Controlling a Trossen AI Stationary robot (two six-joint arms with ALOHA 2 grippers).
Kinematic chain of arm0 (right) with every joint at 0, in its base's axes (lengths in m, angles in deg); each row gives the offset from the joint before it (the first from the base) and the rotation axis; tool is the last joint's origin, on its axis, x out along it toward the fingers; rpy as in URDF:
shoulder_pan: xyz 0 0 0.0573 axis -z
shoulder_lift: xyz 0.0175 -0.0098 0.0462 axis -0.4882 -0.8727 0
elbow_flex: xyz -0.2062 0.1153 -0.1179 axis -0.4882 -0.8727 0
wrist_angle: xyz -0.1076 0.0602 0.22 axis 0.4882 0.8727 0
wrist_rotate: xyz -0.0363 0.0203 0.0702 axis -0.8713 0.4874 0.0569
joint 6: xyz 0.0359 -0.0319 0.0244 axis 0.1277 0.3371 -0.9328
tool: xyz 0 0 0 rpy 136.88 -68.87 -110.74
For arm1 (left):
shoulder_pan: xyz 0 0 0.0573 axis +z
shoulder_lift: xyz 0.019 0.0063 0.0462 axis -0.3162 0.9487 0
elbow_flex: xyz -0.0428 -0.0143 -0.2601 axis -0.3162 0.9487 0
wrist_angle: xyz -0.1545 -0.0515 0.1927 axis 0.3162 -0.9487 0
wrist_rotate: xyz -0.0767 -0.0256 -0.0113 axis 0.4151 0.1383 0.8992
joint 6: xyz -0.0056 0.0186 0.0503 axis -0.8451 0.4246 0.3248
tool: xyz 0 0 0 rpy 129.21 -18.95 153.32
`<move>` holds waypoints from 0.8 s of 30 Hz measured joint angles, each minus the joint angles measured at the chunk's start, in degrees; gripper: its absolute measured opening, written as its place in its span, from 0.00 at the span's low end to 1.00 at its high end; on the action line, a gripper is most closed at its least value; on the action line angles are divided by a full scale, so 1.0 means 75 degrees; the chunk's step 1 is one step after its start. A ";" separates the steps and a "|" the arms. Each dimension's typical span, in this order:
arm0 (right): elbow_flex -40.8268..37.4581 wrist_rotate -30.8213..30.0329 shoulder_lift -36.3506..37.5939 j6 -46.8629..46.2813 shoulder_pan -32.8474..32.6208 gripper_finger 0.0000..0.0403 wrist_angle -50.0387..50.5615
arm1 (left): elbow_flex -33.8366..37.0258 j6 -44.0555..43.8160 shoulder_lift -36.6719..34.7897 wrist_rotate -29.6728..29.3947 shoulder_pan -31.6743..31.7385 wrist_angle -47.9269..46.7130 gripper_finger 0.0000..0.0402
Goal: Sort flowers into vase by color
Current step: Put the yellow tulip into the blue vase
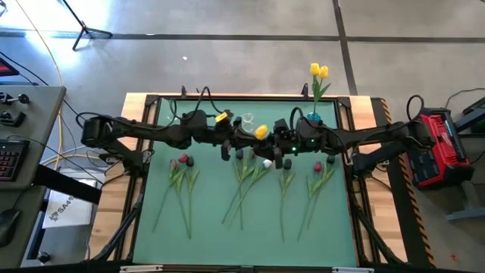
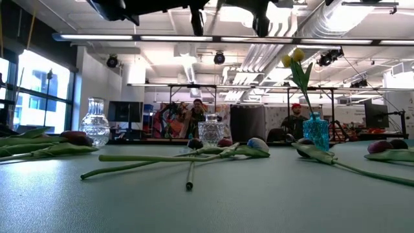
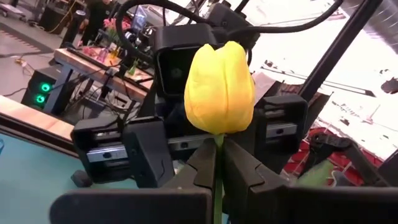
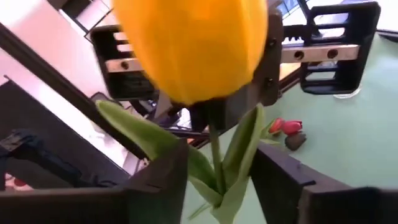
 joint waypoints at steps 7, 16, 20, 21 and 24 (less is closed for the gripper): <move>0.0000 -0.0481 0.0003 -0.0055 -0.0002 0.12 0.0096 | -0.0013 -0.0033 -0.0012 -0.0035 0.0090 -0.0061 0.02; -0.0005 -0.1387 0.0239 -0.0442 0.0119 0.02 0.1629 | -0.0013 -0.0512 -0.0058 0.0385 0.0600 -0.1150 0.24; -0.0006 -0.2586 0.0788 -0.0797 0.0394 0.01 0.2900 | -0.0013 -0.0434 -0.0138 0.0631 0.0753 -0.2021 0.29; -0.0006 -0.2860 0.0951 -0.0870 0.0490 0.02 0.3200 | -0.0013 -0.0352 -0.0165 0.0676 0.0778 -0.2184 0.30; -0.0006 -0.3704 0.1511 -0.0853 0.0789 0.01 0.4076 | -0.0013 -0.0145 -0.0262 0.0667 0.0787 -0.2592 0.30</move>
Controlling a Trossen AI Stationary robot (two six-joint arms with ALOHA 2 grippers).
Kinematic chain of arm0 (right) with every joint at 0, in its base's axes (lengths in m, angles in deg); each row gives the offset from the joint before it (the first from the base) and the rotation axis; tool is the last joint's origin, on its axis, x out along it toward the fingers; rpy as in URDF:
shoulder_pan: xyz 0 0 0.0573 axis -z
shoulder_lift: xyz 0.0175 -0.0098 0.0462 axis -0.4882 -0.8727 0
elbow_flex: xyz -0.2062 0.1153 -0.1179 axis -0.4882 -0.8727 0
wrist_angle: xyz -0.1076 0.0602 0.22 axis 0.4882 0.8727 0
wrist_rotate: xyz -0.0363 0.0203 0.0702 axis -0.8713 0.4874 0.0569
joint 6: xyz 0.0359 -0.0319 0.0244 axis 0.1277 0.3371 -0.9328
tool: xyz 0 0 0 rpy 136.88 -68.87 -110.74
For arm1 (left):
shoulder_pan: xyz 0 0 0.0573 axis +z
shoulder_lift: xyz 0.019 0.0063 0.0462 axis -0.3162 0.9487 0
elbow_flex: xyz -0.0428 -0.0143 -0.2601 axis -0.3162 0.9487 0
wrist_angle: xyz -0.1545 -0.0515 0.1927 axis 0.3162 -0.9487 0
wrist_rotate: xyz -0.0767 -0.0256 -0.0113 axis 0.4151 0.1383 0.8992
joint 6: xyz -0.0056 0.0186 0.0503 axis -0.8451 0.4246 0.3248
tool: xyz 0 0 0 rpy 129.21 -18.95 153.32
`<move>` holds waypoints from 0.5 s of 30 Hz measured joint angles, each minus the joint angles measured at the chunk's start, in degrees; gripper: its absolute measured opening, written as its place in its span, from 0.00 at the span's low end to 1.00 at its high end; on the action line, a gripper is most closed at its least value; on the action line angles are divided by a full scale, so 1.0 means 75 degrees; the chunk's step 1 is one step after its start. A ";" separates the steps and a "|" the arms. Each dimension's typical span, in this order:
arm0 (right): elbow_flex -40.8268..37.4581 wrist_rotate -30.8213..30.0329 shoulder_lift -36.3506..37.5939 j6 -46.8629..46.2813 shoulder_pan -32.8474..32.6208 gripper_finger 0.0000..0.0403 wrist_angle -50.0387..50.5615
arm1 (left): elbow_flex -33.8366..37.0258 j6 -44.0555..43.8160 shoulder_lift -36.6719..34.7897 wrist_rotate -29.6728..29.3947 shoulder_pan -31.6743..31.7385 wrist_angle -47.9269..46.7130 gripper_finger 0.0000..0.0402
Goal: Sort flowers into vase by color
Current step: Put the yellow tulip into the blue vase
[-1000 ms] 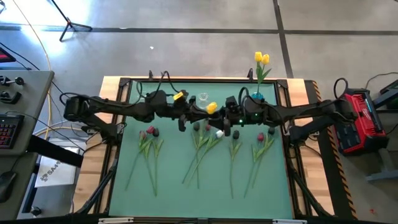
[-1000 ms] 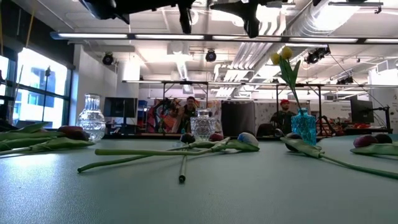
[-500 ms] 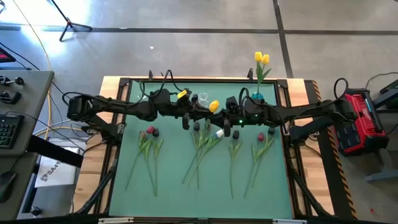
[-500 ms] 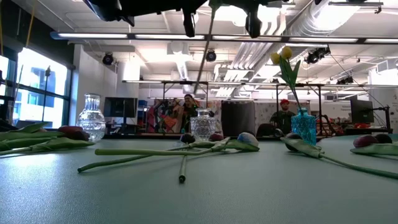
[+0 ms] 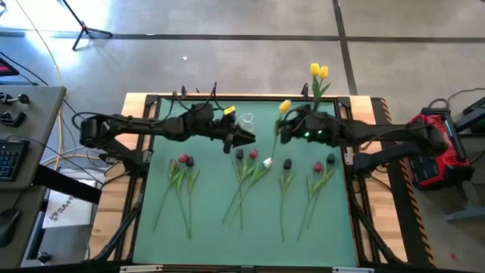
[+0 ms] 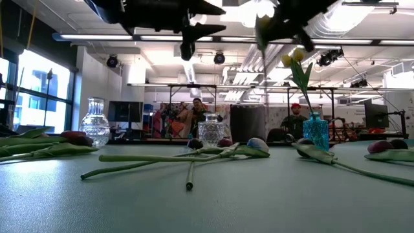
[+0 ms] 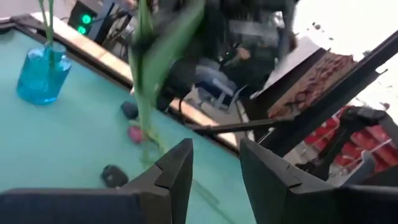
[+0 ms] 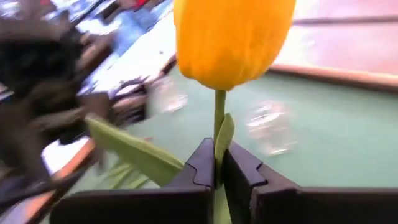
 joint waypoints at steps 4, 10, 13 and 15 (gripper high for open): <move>0.0000 -0.1332 0.0695 0.0341 0.0453 0.01 0.0875 | 0.0004 0.0388 -0.0188 -0.0550 -0.0003 -0.0650 0.30; 0.0000 -0.3076 0.1354 0.1834 0.0960 0.00 0.1033 | 0.0200 0.0728 -0.0443 -0.1138 0.0000 -0.1101 0.30; 0.0000 -0.3481 0.1568 0.2595 0.1156 0.01 0.0818 | 0.0315 0.0726 -0.0564 -0.1201 -0.0001 -0.1217 0.30; 0.0000 -0.3660 0.1683 0.3014 0.1283 0.01 0.0723 | 0.0315 0.0745 -0.0606 -0.1225 -0.0002 -0.1333 0.30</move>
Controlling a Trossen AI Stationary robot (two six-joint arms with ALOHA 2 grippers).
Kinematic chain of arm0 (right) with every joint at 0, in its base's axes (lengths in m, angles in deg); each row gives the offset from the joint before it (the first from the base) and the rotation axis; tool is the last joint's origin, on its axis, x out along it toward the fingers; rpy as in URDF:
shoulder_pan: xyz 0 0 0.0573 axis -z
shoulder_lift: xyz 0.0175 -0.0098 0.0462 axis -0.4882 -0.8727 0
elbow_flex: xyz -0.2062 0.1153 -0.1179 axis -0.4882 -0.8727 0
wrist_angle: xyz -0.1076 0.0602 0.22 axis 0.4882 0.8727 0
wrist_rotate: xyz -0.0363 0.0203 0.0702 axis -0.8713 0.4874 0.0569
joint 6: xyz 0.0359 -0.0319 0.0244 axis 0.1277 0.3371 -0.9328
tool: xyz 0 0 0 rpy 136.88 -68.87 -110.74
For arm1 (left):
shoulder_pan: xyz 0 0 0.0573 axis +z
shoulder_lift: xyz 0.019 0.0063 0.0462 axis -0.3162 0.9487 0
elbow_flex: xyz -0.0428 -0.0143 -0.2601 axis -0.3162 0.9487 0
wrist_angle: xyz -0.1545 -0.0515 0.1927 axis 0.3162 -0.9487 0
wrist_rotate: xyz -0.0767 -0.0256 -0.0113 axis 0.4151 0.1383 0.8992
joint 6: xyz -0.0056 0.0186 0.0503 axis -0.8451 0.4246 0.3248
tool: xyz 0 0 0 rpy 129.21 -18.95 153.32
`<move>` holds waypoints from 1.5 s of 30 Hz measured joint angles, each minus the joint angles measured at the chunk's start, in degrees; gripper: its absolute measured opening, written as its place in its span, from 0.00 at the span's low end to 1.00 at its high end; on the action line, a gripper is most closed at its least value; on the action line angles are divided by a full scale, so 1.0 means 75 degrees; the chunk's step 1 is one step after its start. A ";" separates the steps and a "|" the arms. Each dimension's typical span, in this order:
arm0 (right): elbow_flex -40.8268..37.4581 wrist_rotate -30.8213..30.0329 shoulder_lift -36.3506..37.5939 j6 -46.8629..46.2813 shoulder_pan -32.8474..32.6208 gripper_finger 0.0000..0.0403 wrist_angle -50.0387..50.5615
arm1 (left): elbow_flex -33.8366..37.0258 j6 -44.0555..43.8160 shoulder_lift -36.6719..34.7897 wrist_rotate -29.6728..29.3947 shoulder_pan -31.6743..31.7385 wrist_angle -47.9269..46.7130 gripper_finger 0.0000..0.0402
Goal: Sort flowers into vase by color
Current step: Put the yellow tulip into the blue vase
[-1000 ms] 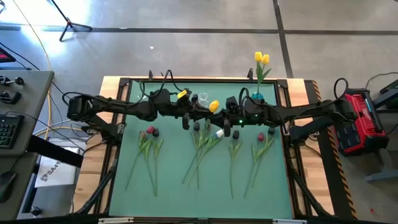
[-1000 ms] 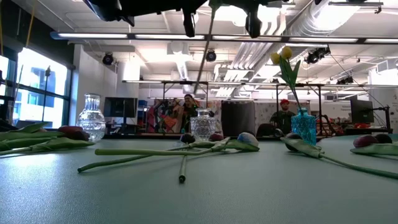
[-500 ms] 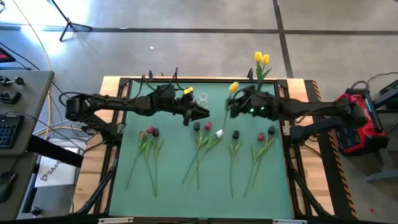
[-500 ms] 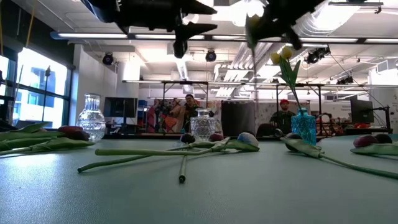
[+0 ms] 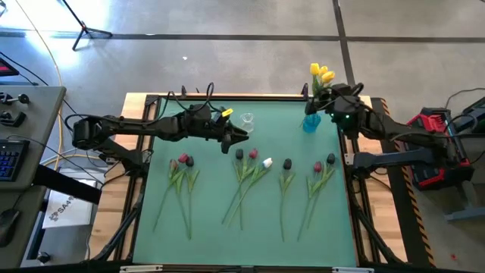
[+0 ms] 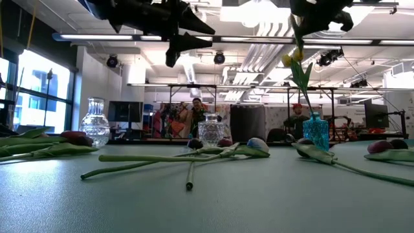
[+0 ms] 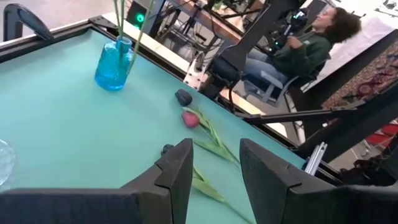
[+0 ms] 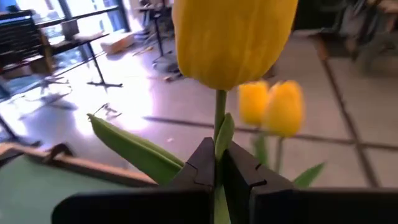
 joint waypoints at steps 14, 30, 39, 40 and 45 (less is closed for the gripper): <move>0.0000 -0.0325 0.0273 0.1101 0.0785 0.00 0.0003 | 0.0003 0.0236 -0.0031 -0.0267 0.0147 -0.0306 0.30; 0.0000 -0.0296 0.0261 0.1545 0.1075 0.00 -0.0484 | 0.0003 0.0265 -0.0030 -0.0328 0.0200 -0.0539 0.30; 0.0000 -0.0273 0.0264 0.1595 0.1075 0.00 -0.0484 | 0.0003 0.0265 -0.0030 -0.0383 0.0200 -0.0723 0.30; 0.0000 -0.0272 0.0264 0.1564 0.1074 0.00 -0.0484 | 0.0003 0.0262 -0.0030 -0.0381 0.0200 -0.0727 0.30; 0.0019 0.0014 0.0203 0.0871 0.1070 0.00 -0.0013 | 0.0003 0.0356 -0.0027 -0.0425 0.0200 -0.0832 0.30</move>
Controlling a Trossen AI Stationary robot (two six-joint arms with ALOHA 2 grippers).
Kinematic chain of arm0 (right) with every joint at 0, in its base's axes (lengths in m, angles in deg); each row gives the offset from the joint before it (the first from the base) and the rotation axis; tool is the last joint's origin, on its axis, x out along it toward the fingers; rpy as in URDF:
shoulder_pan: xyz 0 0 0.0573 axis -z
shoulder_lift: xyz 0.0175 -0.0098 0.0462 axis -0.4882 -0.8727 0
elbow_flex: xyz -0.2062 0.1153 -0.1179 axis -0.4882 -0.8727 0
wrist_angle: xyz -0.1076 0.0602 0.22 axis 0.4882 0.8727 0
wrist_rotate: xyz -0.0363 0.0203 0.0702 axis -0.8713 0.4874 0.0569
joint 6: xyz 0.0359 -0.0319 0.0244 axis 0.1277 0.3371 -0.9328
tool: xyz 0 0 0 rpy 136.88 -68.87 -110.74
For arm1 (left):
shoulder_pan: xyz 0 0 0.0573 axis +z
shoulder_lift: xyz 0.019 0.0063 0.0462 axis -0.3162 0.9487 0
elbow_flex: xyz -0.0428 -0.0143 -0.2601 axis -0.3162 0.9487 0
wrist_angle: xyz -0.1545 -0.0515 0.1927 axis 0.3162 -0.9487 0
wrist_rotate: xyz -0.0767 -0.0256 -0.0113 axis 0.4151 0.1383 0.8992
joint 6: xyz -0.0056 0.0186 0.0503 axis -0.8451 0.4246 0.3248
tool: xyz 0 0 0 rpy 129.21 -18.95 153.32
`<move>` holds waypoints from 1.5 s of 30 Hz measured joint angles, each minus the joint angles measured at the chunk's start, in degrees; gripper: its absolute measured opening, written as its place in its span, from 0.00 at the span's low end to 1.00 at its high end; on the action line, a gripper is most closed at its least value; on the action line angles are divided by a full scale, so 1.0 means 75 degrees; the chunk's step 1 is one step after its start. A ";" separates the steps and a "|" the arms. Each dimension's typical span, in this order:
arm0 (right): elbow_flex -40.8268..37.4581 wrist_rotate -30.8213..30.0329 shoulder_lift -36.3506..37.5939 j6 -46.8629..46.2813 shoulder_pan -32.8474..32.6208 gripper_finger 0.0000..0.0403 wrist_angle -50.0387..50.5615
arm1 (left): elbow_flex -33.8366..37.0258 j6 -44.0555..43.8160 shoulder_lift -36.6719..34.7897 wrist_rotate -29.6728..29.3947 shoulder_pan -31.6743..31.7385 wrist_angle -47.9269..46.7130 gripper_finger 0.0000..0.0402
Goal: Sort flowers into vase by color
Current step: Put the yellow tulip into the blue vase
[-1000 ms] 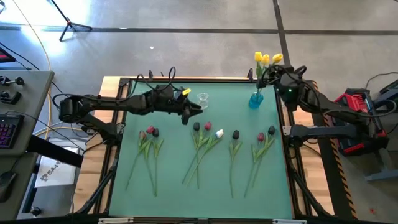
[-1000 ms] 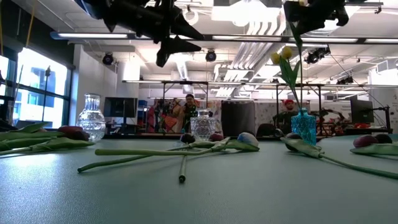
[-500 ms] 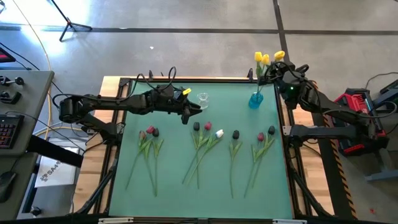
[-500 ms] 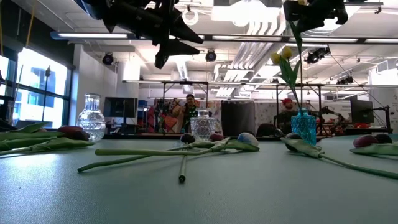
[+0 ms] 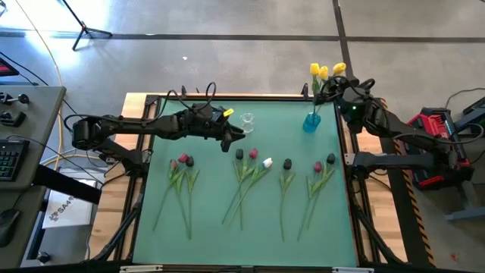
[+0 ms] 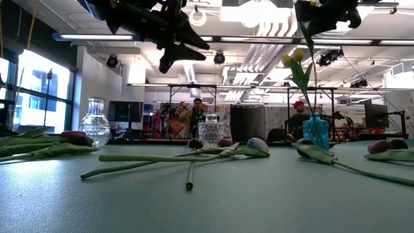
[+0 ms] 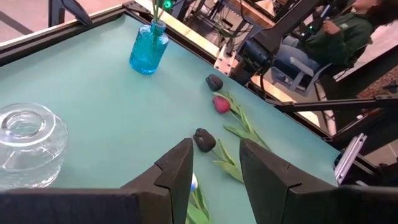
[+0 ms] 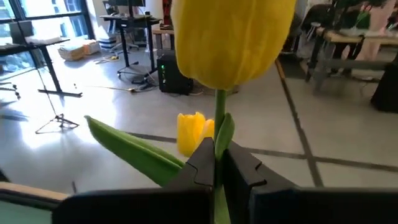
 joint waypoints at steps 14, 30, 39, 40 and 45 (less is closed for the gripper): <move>-0.0022 0.0568 -0.0799 -0.2247 0.0000 0.06 0.2160 | 0.0000 0.0163 0.0000 -0.0189 0.0000 -0.0057 0.30; -0.0022 0.1078 -0.0844 -0.2429 0.0000 0.28 0.2169 | 0.0000 0.0020 0.0000 -0.0160 -0.0015 -0.0303 0.30; -0.0022 0.0584 -0.0700 -0.3056 0.0025 0.56 0.2355 | 0.0000 -0.0074 0.0001 -0.0160 -0.0020 -0.0942 0.30; -0.0022 0.0569 -0.0647 -0.3266 0.0062 0.57 0.2435 | 0.0000 -0.0137 0.0000 -0.0179 -0.0020 -0.1049 0.30; -0.0022 0.0759 -0.0235 -0.4483 0.0217 0.59 0.2990 | 0.0000 -0.0506 0.0003 -0.0467 -0.0124 -0.1994 0.30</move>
